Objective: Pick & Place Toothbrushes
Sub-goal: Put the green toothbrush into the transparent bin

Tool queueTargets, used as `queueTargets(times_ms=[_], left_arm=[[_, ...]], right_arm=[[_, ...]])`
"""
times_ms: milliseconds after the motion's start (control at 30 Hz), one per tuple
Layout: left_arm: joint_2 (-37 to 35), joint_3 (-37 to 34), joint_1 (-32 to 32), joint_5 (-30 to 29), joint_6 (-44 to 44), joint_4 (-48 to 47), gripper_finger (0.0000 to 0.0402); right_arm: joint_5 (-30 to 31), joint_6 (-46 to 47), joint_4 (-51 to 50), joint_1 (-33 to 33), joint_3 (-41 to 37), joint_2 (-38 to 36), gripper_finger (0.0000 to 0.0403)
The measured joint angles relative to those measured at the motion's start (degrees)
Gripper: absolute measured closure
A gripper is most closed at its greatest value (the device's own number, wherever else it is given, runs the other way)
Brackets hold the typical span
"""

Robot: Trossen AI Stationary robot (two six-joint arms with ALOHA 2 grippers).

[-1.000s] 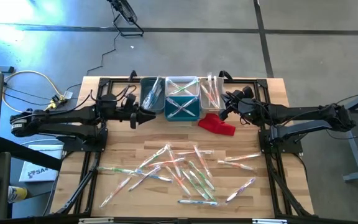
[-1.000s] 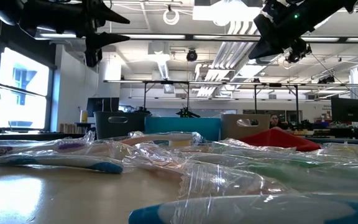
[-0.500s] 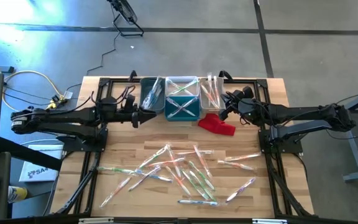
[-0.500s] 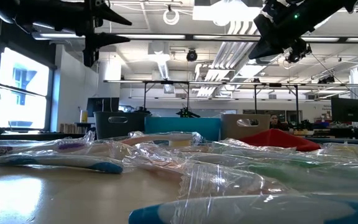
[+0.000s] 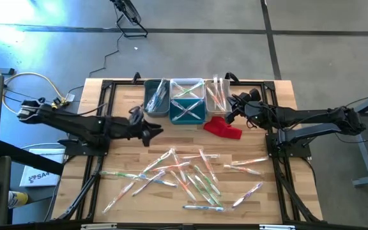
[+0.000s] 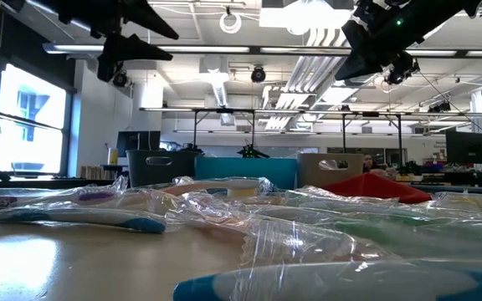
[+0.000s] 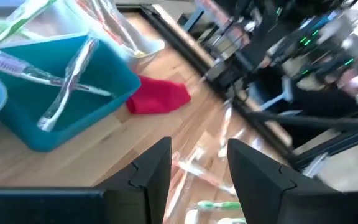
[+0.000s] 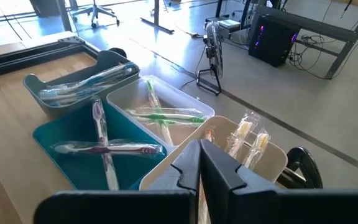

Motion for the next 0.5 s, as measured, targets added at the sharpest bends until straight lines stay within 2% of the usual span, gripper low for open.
queueTargets(times_ms=[200, 400, 500], left_arm=[[9.75, 10.53, -1.41, -0.96, -1.22, -15.51, 0.0247], [20.38, 21.04, -1.28, 1.39, -6.19, -35.89, 0.0247], [25.71, 24.81, -1.3, 3.28, -6.44, -40.54, 0.0247]], right_arm=[[0.02, 0.0, 0.02, -0.01, -0.01, 0.0, 0.0398], [-0.05, 0.0, -0.04, -0.01, 0.0, 0.0, 0.0398], [-0.05, 0.02, -0.13, 0.0, -0.01, -0.01, 0.0398]])
